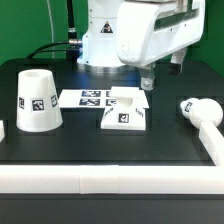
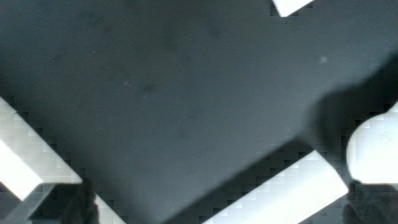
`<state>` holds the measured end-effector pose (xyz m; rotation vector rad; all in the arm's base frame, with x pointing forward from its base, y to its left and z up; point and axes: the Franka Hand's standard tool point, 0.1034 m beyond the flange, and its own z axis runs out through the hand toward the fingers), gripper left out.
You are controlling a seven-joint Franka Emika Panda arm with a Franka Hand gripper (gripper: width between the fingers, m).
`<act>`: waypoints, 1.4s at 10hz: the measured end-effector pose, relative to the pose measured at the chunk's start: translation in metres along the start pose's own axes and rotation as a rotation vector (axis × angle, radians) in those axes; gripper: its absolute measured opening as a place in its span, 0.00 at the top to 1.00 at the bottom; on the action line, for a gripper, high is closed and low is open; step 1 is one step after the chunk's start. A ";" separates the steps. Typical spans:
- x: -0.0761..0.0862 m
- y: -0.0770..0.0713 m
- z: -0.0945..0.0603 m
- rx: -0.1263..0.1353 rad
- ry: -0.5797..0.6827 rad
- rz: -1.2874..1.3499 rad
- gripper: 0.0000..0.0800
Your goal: Assemble lamp
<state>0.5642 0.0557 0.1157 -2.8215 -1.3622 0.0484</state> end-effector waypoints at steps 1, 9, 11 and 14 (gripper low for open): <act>0.000 0.000 0.000 0.000 0.000 0.000 0.13; -0.085 -0.040 0.017 0.012 -0.026 0.037 0.13; -0.096 -0.043 0.019 0.018 -0.032 0.050 0.13; -0.095 -0.044 0.020 0.020 -0.033 0.113 0.13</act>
Offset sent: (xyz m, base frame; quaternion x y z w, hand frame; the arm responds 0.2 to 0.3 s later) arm 0.0000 0.0000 0.0000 0.0000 0.0000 0.0000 1.0000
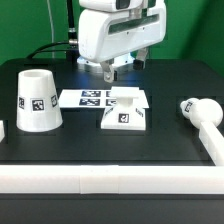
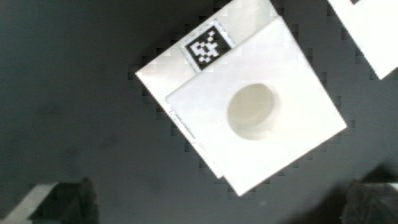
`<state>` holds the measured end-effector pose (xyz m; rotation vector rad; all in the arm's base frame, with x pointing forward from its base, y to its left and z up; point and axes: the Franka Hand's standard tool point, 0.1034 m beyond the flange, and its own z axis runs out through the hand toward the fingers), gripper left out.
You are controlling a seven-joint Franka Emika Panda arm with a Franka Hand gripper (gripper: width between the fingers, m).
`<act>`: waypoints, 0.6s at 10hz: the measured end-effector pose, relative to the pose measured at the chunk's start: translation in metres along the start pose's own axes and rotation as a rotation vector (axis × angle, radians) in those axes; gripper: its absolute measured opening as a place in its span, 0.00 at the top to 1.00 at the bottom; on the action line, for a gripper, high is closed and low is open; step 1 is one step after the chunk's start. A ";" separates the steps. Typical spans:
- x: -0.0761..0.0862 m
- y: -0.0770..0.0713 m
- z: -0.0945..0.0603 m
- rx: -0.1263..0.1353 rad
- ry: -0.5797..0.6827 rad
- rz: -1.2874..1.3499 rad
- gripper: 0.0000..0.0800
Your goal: Assemble lamp
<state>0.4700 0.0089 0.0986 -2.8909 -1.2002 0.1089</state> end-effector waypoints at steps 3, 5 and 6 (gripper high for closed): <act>-0.003 -0.002 0.002 0.007 -0.003 0.260 0.13; -0.007 -0.005 0.006 0.048 0.007 0.522 0.13; -0.005 -0.006 0.005 0.048 0.007 0.550 0.13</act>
Offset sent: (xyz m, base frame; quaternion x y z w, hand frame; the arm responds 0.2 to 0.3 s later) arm -0.0212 -0.0172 -0.0030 0.0193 -0.0162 0.2313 0.9726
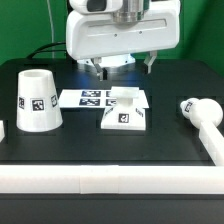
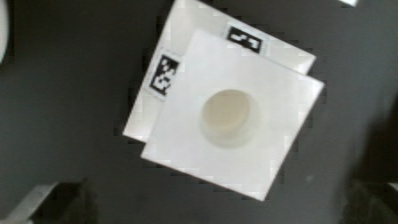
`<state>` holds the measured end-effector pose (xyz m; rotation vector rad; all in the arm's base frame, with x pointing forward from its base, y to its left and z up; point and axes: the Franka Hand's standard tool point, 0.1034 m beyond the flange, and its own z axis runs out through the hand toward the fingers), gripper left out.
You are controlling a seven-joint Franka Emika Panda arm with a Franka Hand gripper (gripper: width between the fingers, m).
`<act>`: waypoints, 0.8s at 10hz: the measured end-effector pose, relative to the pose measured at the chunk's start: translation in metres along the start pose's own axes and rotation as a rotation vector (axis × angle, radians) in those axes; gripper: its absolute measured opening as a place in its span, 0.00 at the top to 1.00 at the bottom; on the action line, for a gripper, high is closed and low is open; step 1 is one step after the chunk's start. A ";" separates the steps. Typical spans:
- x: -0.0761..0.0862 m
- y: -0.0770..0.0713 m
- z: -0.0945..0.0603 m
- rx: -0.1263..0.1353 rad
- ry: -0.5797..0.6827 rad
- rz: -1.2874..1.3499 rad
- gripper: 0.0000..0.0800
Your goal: Assemble lamp
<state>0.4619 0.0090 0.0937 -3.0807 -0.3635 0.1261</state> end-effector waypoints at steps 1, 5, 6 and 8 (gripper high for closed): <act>0.000 -0.001 0.000 0.003 0.000 0.044 0.13; -0.003 -0.001 0.009 0.018 -0.005 0.270 0.13; -0.004 0.000 0.012 0.018 -0.007 0.241 0.13; -0.004 0.002 0.021 0.019 -0.005 0.236 0.13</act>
Offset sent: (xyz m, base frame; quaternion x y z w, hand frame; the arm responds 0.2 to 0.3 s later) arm -0.0106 -0.0127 -0.0178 -0.0091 0.0072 0.1137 0.9935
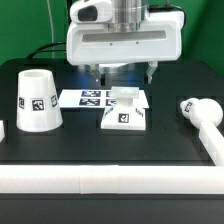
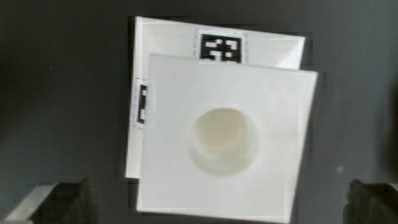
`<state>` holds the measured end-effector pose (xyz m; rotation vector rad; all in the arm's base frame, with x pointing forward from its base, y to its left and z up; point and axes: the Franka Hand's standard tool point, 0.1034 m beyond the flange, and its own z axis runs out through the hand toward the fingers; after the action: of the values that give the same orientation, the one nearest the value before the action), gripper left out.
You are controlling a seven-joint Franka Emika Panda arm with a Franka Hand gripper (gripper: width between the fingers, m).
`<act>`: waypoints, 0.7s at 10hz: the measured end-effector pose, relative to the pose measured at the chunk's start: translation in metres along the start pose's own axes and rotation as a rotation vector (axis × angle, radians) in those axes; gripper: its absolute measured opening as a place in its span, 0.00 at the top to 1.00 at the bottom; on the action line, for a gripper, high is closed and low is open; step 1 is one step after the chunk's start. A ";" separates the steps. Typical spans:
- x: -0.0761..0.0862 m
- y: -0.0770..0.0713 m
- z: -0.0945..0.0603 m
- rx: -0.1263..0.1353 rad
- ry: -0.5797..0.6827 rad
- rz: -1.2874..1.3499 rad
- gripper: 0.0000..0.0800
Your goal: Assemble lamp
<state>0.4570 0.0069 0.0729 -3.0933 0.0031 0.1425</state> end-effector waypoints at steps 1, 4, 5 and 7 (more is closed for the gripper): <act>0.000 0.001 0.005 0.001 -0.008 0.003 0.13; -0.001 0.000 0.018 0.005 -0.018 0.011 0.13; -0.003 0.001 0.022 0.005 -0.024 0.008 0.13; -0.004 0.001 0.023 0.005 -0.027 0.007 0.13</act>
Offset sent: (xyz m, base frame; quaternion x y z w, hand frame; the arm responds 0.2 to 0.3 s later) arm -0.0013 -0.0035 -0.0171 -0.0056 0.0110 0.0262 0.9996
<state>0.4510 0.0074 0.0500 -3.0861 0.0132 0.1848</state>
